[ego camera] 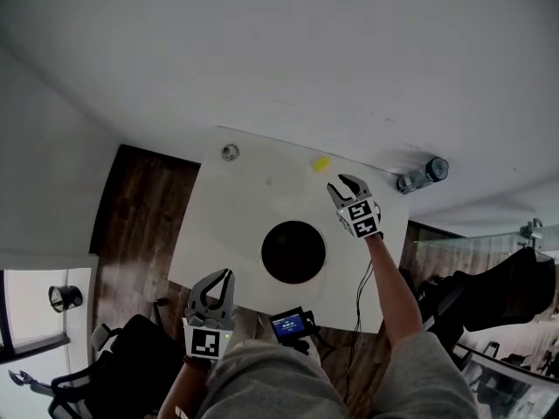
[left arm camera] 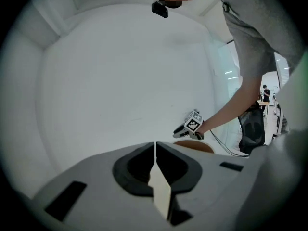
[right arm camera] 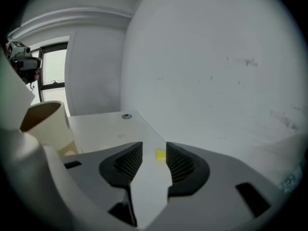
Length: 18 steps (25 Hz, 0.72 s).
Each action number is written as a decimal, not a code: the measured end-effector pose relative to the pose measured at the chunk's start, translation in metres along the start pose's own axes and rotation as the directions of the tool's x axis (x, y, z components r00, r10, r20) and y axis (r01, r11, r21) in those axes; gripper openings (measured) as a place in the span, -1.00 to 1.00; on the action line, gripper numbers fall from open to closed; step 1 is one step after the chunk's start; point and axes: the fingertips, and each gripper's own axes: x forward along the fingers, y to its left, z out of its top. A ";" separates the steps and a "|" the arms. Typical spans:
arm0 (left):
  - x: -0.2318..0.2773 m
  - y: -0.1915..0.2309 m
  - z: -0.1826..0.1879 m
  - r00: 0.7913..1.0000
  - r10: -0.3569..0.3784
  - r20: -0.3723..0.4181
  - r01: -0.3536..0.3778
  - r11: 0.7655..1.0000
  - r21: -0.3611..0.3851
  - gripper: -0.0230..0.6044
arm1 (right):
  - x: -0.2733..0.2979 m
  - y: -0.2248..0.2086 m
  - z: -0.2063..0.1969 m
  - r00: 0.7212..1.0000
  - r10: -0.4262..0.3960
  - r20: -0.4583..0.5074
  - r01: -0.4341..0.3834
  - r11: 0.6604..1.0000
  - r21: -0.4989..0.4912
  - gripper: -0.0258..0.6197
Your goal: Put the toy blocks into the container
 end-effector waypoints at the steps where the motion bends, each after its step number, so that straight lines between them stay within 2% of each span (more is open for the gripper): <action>1: -0.002 0.001 -0.003 1.000 0.006 -0.015 -0.006 1.000 0.001 -0.88 | 0.011 -0.002 -0.005 1.000 0.010 -0.016 -0.010 1.000 -0.003 -0.43; 6: -0.008 0.003 -0.024 0.997 0.047 -0.068 -0.049 0.999 -0.024 -0.91 | 0.056 -0.020 -0.034 0.995 0.023 -0.097 -0.024 1.000 -0.007 -0.27; 9: -0.011 0.004 -0.034 0.992 0.095 -0.082 -0.103 0.989 -0.106 -0.91 | 0.083 -0.027 -0.047 0.990 0.023 -0.137 -0.021 1.000 0.016 -0.20; 12: -0.014 0.000 -0.043 0.990 0.076 -0.119 -0.081 0.996 -0.040 -0.91 | 0.100 -0.032 -0.058 0.985 0.033 -0.169 -0.029 0.999 0.029 -0.10; 18: -0.019 0.000 -0.056 0.985 0.094 -0.142 -0.104 0.993 -0.061 -0.91 | 0.128 -0.036 -0.067 0.975 0.068 -0.212 -0.060 0.997 0.044 -0.05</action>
